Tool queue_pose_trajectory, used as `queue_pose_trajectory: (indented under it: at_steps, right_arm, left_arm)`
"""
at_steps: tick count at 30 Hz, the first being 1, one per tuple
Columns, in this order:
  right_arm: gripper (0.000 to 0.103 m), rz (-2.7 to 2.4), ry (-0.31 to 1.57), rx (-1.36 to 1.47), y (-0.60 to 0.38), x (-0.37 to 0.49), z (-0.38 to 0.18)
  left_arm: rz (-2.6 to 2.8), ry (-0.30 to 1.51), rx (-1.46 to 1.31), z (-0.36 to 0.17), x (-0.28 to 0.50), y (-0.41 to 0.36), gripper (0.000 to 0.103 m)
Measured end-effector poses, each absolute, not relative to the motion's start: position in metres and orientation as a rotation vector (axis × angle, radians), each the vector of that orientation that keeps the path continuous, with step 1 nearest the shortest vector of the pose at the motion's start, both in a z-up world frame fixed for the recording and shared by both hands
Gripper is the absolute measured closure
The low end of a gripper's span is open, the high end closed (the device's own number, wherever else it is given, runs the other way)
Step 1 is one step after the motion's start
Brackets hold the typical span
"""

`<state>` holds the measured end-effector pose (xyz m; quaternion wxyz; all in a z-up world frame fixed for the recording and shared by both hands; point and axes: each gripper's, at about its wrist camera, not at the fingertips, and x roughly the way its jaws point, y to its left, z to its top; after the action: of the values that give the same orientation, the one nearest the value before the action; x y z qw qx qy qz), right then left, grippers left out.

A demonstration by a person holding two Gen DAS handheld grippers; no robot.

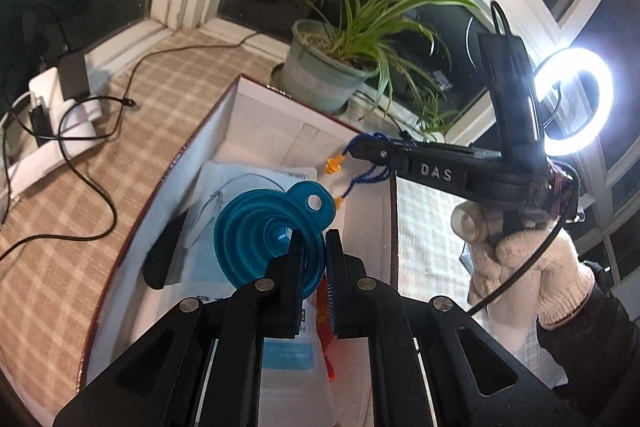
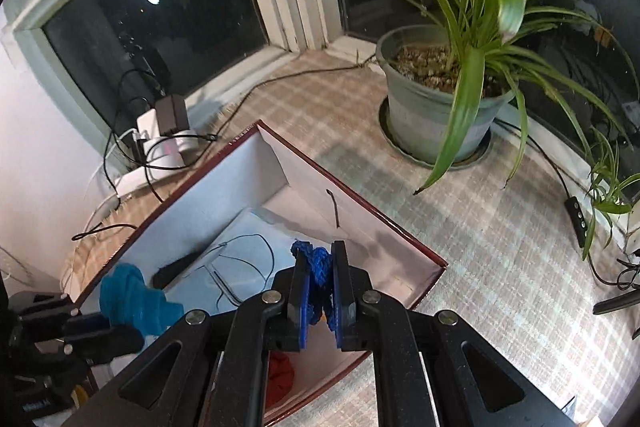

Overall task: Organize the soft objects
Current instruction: 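Open the right gripper to drop the earplugs while the left gripper drops the funnel into the box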

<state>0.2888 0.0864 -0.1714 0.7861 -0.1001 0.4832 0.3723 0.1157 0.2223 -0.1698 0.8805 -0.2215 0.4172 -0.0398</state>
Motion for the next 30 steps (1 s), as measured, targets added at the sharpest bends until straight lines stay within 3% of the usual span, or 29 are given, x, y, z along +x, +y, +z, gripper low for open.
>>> queue_pose_trajectory:
  at_steps: [6, 8, 9, 10, 15, 19, 30]
  right_arm:
    - [0.091, 0.789, 1.080, -0.230, 0.089, 0.293, -0.177]
    - [0.081, 0.778, 1.082, -0.246, 0.089, 0.292, -0.176]
    - [0.066, 0.782, 1.097, -0.254, 0.090, 0.292, -0.176]
    - [0.059, 0.779, 1.100, -0.259, 0.090, 0.292, -0.175]
    - [0.058, 0.779, 1.071, -0.249, 0.085, 0.289, -0.165]
    - [0.058, 0.787, 1.057, -0.205, 0.077, 0.284, -0.156]
    - [0.055, 0.804, 1.029, -0.138, 0.052, 0.261, -0.137]
  left_arm:
    - [-0.089, 0.907, -0.487, -0.176, 0.124, 0.222, 0.095]
    - [-0.090, 0.913, -0.487, -0.177, 0.126, 0.221, 0.095]
    - [-0.093, 0.920, -0.488, -0.178, 0.127, 0.220, 0.095]
    - [-0.097, 0.927, -0.492, -0.178, 0.129, 0.220, 0.095]
    - [-0.107, 0.937, -0.493, -0.179, 0.135, 0.220, 0.094]
    - [-0.102, 0.943, -0.508, -0.179, 0.136, 0.223, 0.068]
    - [-0.126, 0.980, -0.515, -0.175, 0.138, 0.228, 0.034]
